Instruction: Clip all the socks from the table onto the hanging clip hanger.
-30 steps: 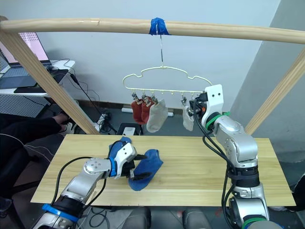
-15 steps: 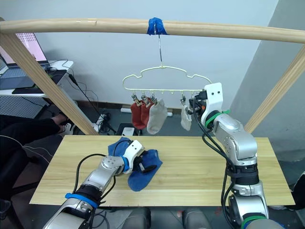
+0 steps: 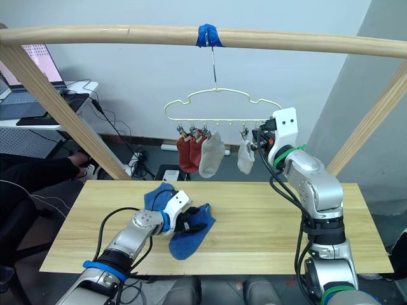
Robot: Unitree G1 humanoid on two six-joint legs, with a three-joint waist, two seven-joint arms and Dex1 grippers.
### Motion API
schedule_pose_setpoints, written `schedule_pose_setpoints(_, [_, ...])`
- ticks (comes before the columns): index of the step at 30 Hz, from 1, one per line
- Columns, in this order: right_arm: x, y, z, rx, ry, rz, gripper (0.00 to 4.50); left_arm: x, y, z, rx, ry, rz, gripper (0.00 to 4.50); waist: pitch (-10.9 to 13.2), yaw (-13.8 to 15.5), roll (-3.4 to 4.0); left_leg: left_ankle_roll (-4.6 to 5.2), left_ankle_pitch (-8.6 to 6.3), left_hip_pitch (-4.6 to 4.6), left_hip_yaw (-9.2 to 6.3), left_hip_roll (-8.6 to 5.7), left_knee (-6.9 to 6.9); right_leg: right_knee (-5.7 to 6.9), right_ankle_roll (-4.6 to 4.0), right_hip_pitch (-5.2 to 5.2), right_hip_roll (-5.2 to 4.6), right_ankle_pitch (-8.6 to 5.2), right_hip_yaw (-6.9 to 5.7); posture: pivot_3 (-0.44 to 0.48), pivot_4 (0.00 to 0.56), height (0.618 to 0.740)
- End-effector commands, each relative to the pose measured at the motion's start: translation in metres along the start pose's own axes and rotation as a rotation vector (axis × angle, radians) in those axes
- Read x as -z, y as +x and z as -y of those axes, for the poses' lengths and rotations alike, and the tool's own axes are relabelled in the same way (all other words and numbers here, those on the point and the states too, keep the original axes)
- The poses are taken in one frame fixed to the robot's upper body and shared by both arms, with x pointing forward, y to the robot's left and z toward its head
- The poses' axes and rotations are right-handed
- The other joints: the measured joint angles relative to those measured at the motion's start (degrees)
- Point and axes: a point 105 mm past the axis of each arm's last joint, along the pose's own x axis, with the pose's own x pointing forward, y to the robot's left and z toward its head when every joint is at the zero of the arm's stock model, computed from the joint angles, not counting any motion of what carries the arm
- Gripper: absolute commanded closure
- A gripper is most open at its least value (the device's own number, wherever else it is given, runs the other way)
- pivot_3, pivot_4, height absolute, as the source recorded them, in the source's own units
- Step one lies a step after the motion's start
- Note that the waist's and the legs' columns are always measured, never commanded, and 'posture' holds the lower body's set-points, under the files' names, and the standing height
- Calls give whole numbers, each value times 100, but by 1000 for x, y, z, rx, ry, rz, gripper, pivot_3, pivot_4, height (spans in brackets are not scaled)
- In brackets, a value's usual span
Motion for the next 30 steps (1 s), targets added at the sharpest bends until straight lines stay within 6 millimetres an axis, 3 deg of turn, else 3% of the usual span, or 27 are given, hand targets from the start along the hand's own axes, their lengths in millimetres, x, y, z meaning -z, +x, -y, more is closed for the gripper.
schedule_pose_setpoints(1, [-17, -2, 4, 3, -24, 58, 4474, -6, -2, 3, 13, -3, 44, 2073, 0, 1, 0, 0, 0, 0, 0, 0, 0, 0, 0, 0, 0, 0, 0, 29, 128, 740])
schedule_pose_setpoints(5, [-17, -2, 5, 1, -24, 55, 4474, -3, -3, 3, 16, 2, 36, 2814, 0, 0, 0, 0, 0, 0, 0, 0, 0, 0, 0, -1, 0, 0, -1, 32, 128, 740])
schedule_pose_setpoints(9, [-17, -1, 5, -1, -21, 55, 4474, -8, -2, 0, -8, 26, 53, 3917, 0, 1, 0, 0, 0, 0, 0, 0, 0, 0, 0, -1, 0, 0, -1, 34, 126, 740])
schedule_pose_setpoints(12, [-17, 0, 4, -3, -19, 55, 4474, -13, 0, 2, 7, 36, 71, 3917, 0, 1, 0, 0, 0, -1, 0, 0, 0, 0, 0, -1, 0, 0, 0, 35, 124, 740])
schedule_pose_setpoints(15, [-18, 0, 4, -2, -19, 57, 4474, -14, 0, 2, 11, 39, 79, 4472, 0, 1, 0, 0, 0, -1, 0, 0, 0, 0, 0, -1, 0, 0, -1, 34, 124, 740])
schedule_pose_setpoints(19, [-20, -1, 5, -4, -16, 57, 4474, -26, -6, 0, 7, 67, 135, 4472, 0, 1, 0, 0, 0, -1, 0, 0, 0, 0, 0, -1, 0, 0, -1, 29, 123, 740])
schedule_pose_setpoints(25, [-23, -12, 5, -82, 51, 2, 4474, -72, -27, -3, 2, 106, 334, 4472, 0, 3, 0, 0, 0, -3, 0, 1, 0, 0, -1, -1, -1, 0, 0, 27, 126, 740])
schedule_pose_setpoints(30, [-18, -24, -6, -220, 262, -111, 4474, -113, -40, 5, 21, 169, 499, 4472, 0, 3, 0, 0, 0, -2, -1, 2, 0, 0, -1, -1, -1, 0, -1, 27, 126, 740])
